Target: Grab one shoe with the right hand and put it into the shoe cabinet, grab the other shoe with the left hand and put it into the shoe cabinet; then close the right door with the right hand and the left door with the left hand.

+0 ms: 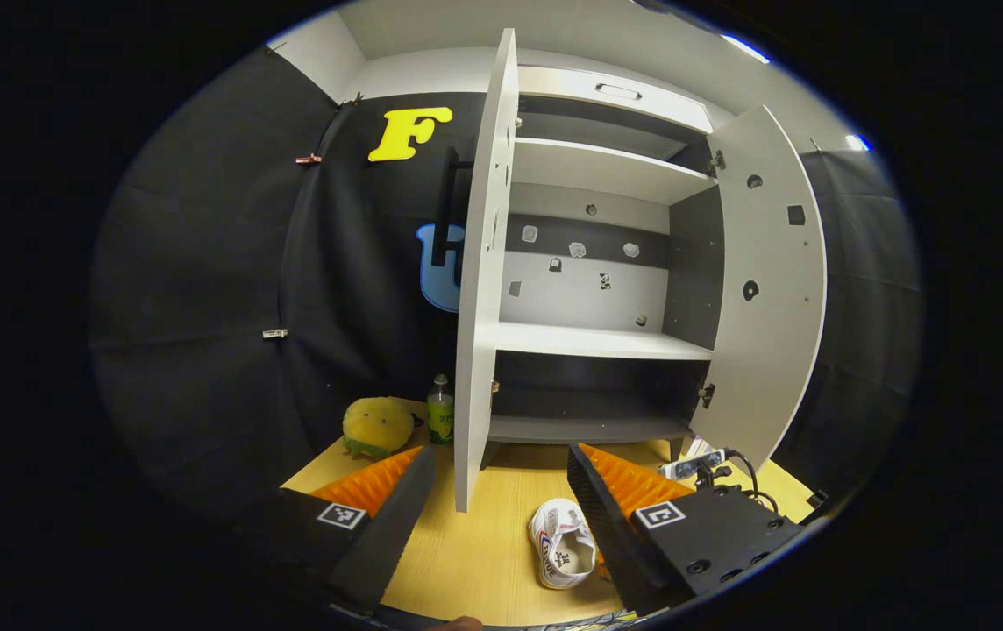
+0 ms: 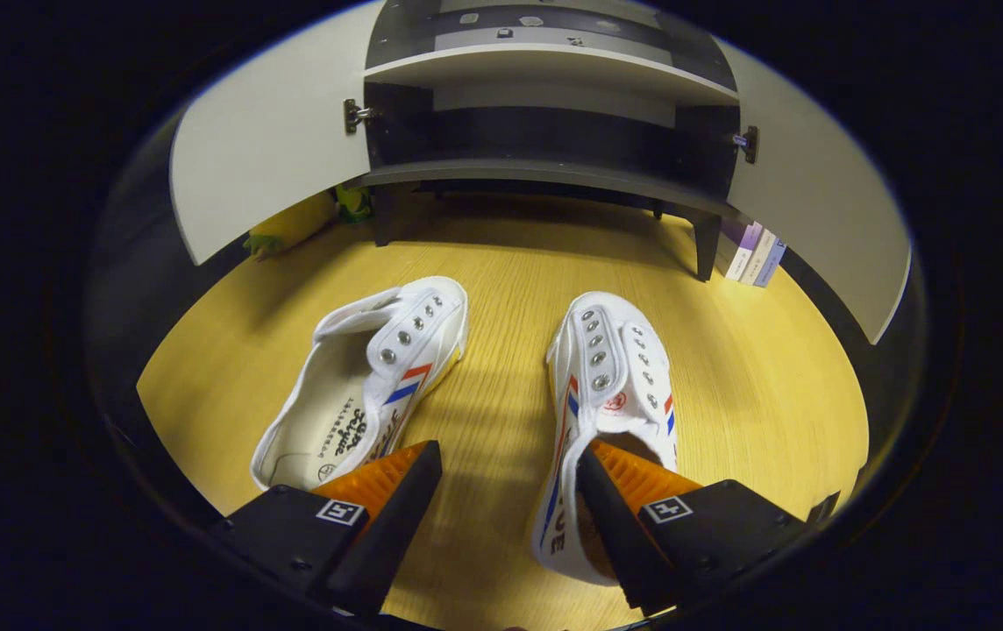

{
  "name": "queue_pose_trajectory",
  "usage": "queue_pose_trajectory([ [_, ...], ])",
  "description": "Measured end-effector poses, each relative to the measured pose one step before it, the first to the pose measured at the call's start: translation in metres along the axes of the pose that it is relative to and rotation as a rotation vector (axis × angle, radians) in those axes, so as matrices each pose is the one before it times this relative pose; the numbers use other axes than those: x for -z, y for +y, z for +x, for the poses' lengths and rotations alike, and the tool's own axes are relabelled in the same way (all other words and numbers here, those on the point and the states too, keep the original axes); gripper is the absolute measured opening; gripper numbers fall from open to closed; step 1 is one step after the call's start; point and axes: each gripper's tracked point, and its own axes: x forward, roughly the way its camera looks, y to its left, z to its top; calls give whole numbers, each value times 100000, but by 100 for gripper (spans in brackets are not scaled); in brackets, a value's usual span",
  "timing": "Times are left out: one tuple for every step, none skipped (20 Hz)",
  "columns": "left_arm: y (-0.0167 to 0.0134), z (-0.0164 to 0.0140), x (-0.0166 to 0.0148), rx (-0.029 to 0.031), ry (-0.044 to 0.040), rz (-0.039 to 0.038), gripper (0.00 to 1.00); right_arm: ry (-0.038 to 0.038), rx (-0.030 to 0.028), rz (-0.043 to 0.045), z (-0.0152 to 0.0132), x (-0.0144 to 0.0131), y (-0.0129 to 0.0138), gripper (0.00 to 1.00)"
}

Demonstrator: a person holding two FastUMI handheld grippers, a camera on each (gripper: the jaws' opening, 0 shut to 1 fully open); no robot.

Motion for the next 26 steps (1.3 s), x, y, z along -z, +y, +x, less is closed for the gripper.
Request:
queue_pose_trajectory([
  [-23, 33, 157, 128, 266, 791, 95, -1713, 562, 3281, 513, -664, -256, 99],
  [-155, 58, 93, 367, 576, 702, 95, -699, 803, 2335, 595, -452, -218, 99],
  [-116, -17, 246, 382, 461, 522, 95, -512, 887, 863, 583, -316, -75, 98],
  [-179, 30, 67, 437, 393, 340, 95, -254, 1150, -509, 421, -308, -174, 97],
  [-259, 46, 144, 447, 453, 171, 95, -188, 1281, -750, 357, -280, -222, 97],
  [-300, 101, 28, 749, 311, 25, 95, -262, 1507, 166, 373, -426, -222, 97],
  [-259, 25, 97, 757, 212, 175, 95, -319, 1486, 1689, 291, -427, -288, 97],
  [-224, 115, -14, 574, 219, 423, 95, -350, 2120, 3021, 497, -390, -553, 98],
  [-254, 91, 119, 654, 233, 591, 95, 741, 1126, 4194, 252, -308, -324, 98],
  [-171, 212, 20, 831, 204, 670, 95, 557, -90, 3963, 155, -382, -117, 98],
  [-228, 163, 183, 774, 297, 500, 95, 353, 1318, 2200, 356, -339, -637, 97],
  [-196, 237, 24, 900, 113, 429, 95, -287, 2161, 925, 43, -398, -952, 87],
  [-163, 154, 24, 607, 74, 466, 95, 764, -399, 1057, 105, 9, -339, 71],
  [-84, 123, -21, 379, -5, 694, 95, 2125, -1087, 533, 502, 321, 95, 49],
  [-3, 145, -83, 88, -359, 733, 95, 553, -1371, -306, 64, 46, 297, 56],
  [4, 88, -170, -155, -414, 669, 95, 604, -1044, -1814, -77, -69, 458, 41],
  [-23, -80, 16, -150, -137, 402, 95, 232, -764, -1920, 5, -9, 361, 29],
  [-41, -49, -69, -54, 1, 82, 95, 472, 146, -1411, 141, 71, 77, 21],
  [-94, -96, 90, -96, 167, -107, 95, 926, -489, -490, 5, 176, 93, 16],
  [-24, -92, -32, -126, 216, -74, 95, 598, 144, 622, 153, 4, -139, 12],
  [-18, -113, 118, -103, 69, 64, 95, 474, -699, 1383, 87, -4, 69, 11],
  [-65, -229, 9, -30, 46, 317, 95, 861, -1461, 539, -340, -5, 199, 7],
  [-48, -309, 101, -155, -91, 648, 95, 966, -1757, 233, 206, 28, 61, 6],
  [9, -194, -62, -49, -232, 681, 95, 237, -1230, 137, -653, -170, 39, 7],
  [-4, -232, -1, 93, -306, 1048, 95, -765, -848, -222, -339, -376, 64, 6],
  [-45, -183, -40, 120, -496, 1098, 95, -996, -370, -1017, -732, -189, 36, 7],
])
